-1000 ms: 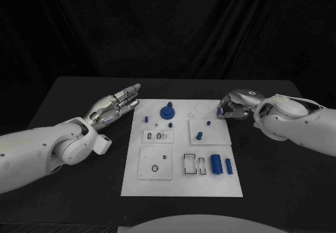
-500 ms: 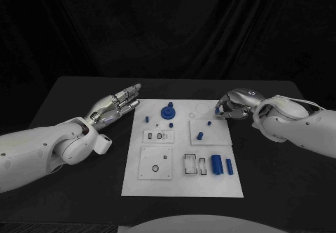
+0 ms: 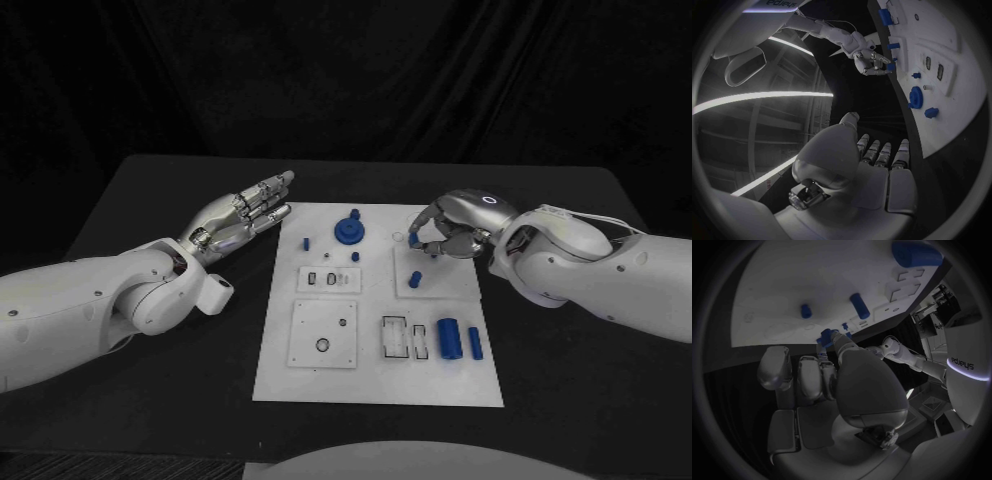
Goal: Assemble the parts on the task board
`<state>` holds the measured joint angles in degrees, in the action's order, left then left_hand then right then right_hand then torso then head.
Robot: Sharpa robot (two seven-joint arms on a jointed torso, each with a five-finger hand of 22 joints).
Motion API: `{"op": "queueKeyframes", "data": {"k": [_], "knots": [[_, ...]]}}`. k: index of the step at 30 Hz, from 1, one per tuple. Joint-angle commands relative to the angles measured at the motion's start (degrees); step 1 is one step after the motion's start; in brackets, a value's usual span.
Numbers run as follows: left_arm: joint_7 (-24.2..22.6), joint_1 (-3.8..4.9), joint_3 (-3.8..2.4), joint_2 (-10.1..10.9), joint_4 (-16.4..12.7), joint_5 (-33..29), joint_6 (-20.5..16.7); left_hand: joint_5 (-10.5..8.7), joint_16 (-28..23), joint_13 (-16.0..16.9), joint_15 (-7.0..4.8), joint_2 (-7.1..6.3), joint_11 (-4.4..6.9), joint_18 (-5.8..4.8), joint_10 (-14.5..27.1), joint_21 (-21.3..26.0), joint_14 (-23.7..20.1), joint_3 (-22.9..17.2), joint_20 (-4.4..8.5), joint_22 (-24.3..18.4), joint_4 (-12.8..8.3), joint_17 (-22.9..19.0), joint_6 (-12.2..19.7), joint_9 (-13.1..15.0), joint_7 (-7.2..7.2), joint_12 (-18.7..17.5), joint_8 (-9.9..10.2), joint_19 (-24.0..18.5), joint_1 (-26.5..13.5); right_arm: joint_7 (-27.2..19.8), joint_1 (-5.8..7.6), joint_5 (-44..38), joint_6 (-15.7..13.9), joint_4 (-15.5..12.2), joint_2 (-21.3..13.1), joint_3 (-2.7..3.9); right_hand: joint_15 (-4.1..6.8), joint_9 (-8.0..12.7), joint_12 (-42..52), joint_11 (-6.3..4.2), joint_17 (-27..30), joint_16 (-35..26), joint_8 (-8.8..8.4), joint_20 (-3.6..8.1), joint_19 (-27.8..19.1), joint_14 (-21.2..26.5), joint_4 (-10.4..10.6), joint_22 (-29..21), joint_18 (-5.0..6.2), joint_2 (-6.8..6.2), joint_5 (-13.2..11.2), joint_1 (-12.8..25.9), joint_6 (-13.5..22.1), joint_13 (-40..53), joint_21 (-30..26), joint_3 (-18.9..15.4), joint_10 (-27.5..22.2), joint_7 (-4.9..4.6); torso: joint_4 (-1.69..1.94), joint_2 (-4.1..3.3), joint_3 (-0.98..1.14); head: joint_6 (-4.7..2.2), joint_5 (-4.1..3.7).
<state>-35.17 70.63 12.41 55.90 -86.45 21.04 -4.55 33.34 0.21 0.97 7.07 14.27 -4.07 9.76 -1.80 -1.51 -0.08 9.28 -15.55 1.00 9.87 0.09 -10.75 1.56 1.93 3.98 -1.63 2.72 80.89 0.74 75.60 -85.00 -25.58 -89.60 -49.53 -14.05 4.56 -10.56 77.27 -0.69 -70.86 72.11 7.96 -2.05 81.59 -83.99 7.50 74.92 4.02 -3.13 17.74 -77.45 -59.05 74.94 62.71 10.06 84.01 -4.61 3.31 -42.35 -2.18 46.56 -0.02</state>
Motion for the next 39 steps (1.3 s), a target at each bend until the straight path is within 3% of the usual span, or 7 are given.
{"op": "queueKeyframes", "data": {"k": [1,8,19,27,39], "knots": [[-0.61,-0.06,-0.04,-0.14,-0.04,-0.04,0.45,0.32,-0.21,0.06,0.43,-0.02,-0.26,0.63,-0.08,-0.39,0.08,0.16,-0.32,0.08,-0.33,-0.09,0.28,0.01,-0.05,0.19,-0.07,-0.03,0.37,0.43,0.06,0.23,0.84,-0.80,1.62,0.05,-0.46,-0.10,0.19,0.44,0.00,-0.07,-0.39,-0.08,0.27,-2.76,-0.13,7.38,1.02,-0.44,0.45,-0.46,-0.13,4.11,-0.36,0.48,0.87,-0.13,-0.01,-0.03,-0.01,-0.15,0.10],[-0.66,-0.06,-0.04,-0.38,0.00,-0.04,0.47,0.32,-0.21,0.06,0.43,-0.02,-0.26,0.63,-0.08,-0.39,0.08,0.16,-0.32,0.08,-0.33,-0.09,0.28,0.01,-0.05,0.19,-0.07,-0.03,0.37,0.39,-0.04,0.25,2.30,-0.24,5.90,0.05,-0.54,-0.18,0.33,0.54,-0.03,-0.02,-0.50,-0.15,0.25,-2.78,-0.40,7.36,1.05,-0.60,0.51,-0.72,-0.10,4.23,-0.56,0.63,0.92,-0.24,-0.11,-0.04,-0.03,-0.30,0.47],[-0.64,-0.06,-0.04,-0.63,-0.14,-0.04,0.39,0.34,-0.21,0.06,0.42,-0.01,-0.24,0.63,-0.08,-0.40,0.08,0.11,-0.33,0.09,-0.41,-0.09,0.24,0.02,-0.02,0.19,-0.07,-0.01,0.33,1.85,-1.09,-1.15,4.57,2.63,10.89,0.04,-0.70,-0.24,0.34,0.78,0.02,-0.02,-0.80,-0.26,0.26,-2.78,-0.50,7.38,1.07,-1.01,0.27,-0.58,0.17,4.22,-0.72,0.58,0.92,-0.48,0.17,-0.06,0.03,-0.24,0.06],[-0.62,-0.06,-0.04,-0.78,-0.09,-0.04,0.44,0.35,-0.21,0.06,0.42,-0.01,-0.24,0.63,-0.08,-0.40,0.08,0.10,-0.33,0.09,-0.43,-0.09,0.24,0.02,-0.01,0.19,-0.07,-0.01,0.32,2.21,-2.08,-1.43,5.89,3.97,12.47,0.04,-0.71,-0.24,0.25,0.79,0.07,-0.07,-0.82,-0.27,0.21,-2.77,-0.50,7.34,1.10,-1.02,0.25,-0.56,0.19,4.14,-0.88,0.58,0.88,-0.49,-0.01,-0.09,-0.04,-0.01,0.40],[-0.57,-0.06,-0.04,-1.01,0.03,-0.04,0.54,0.35,-0.21,0.06,0.42,-0.01,-0.24,0.63,-0.08,-0.40,0.08,0.10,-0.33,0.09,-0.43,-0.09,0.24,0.02,-0.01,0.19,-0.07,-0.01,0.32,2.06,-2.84,-1.48,6.61,4.47,13.51,0.05,-0.77,-0.28,0.35,0.84,0.08,-0.06,-0.96,-0.33,0.20,-2.77,-0.48,7.34,1.12,-1.17,0.09,-0.37,0.30,4.22,-0.97,0.54,0.90,-0.56,0.10,-0.09,0.04,0.12,0.16]]}}
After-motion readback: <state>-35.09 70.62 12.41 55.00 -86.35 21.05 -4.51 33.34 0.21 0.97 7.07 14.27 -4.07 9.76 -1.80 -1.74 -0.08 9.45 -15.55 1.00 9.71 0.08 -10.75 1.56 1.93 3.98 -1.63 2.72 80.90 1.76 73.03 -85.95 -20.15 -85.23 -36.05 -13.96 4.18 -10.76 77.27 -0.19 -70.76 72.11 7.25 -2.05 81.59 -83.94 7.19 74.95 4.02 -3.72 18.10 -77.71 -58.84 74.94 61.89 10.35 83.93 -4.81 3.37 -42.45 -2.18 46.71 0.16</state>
